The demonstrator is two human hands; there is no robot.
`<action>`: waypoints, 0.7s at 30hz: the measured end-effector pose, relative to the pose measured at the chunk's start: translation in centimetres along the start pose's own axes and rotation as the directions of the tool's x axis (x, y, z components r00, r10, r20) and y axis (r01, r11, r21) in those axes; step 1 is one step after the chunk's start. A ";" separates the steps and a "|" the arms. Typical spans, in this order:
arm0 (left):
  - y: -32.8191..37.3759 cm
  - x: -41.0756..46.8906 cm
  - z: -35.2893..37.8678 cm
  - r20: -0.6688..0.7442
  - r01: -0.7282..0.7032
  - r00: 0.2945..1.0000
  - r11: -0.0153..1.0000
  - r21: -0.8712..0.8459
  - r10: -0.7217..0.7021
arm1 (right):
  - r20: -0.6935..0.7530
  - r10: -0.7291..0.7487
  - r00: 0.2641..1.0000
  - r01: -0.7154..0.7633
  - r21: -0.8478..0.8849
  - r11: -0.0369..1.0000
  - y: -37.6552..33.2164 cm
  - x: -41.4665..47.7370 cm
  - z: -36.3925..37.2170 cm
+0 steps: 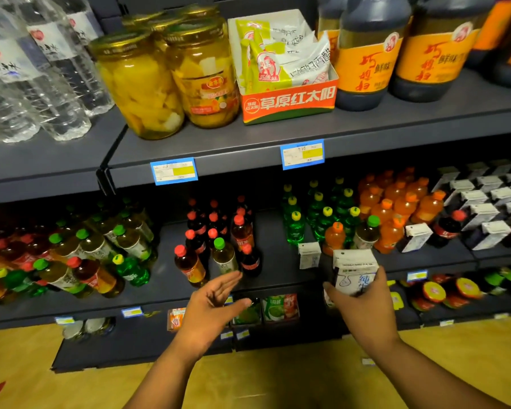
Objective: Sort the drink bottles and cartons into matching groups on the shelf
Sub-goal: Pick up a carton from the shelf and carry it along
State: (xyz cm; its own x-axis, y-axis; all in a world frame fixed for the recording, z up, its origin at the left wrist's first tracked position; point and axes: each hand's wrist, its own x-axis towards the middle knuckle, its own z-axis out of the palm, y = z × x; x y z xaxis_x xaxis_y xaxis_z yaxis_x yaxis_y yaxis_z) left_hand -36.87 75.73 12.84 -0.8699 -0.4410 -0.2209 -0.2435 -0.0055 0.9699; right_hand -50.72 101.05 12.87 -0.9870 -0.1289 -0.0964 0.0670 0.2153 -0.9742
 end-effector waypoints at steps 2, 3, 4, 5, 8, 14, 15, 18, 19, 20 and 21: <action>-0.2 0.2 0.8 0.022 0.001 1.000 1.000 -0.007 0.000 | -0.009 0.008 1.000 -0.008 -0.006 1.000 0.4 -0.1 -0.8; -0.2 0.3 1.3 0.029 0.000 1.000 1.000 -0.010 0.001 | -0.015 0.011 1.000 -0.011 -0.007 1.000 0.7 -0.1 -1.2; -0.3 0.4 1.8 0.035 0.000 0.999 1.000 -0.011 0.000 | -0.023 0.013 1.000 -0.013 -0.007 1.000 0.8 -0.1 -1.6; -0.3 0.4 2.2 0.041 0.002 0.999 1.000 -0.011 -0.002 | -0.030 0.016 0.999 -0.016 -0.004 1.000 0.9 0.0 -1.9; -0.1 0.7 3.9 0.050 0.007 0.999 1.000 -0.010 -0.006 | -0.042 0.025 0.999 -0.024 0.003 1.000 1.4 0.8 -3.3; 0.6 1.9 8.8 0.022 0.021 1.000 1.000 0.017 -0.021 | -0.015 0.043 0.999 -0.042 0.030 0.999 2.7 4.7 -7.6; 0.9 2.2 9.8 0.015 0.024 1.000 0.999 0.024 -0.024 | -0.008 0.041 0.999 -0.040 0.034 0.999 2.8 5.5 -8.4; 2.1 3.2 14.1 -0.021 0.030 0.999 0.999 0.042 -0.029 | 0.017 0.025 1.000 -0.025 0.025 0.999 3.6 8.7 -12.0; 2.4 3.5 15.7 -0.039 0.035 0.999 0.999 0.039 -0.033 | 0.029 0.031 0.999 -0.031 0.016 0.999 3.7 9.8 -13.5; 2.8 3.6 17.1 -0.055 0.045 0.998 0.998 0.034 -0.043 | 0.037 0.042 0.998 -0.042 0.008 0.999 3.8 10.6 -14.8; 3.2 3.6 18.8 -0.072 0.058 0.996 0.998 0.034 -0.055 | 0.045 0.055 0.997 -0.055 0.000 0.999 3.8 11.6 -16.4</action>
State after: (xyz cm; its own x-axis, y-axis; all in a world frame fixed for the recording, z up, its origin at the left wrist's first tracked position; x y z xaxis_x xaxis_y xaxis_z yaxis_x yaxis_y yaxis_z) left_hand -48.91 91.01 13.25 -0.8219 -0.5035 -0.2663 -0.3080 -0.0004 0.9514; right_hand -64.30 116.28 11.41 -0.9743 -0.1603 -0.1585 0.1208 0.2221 -0.9675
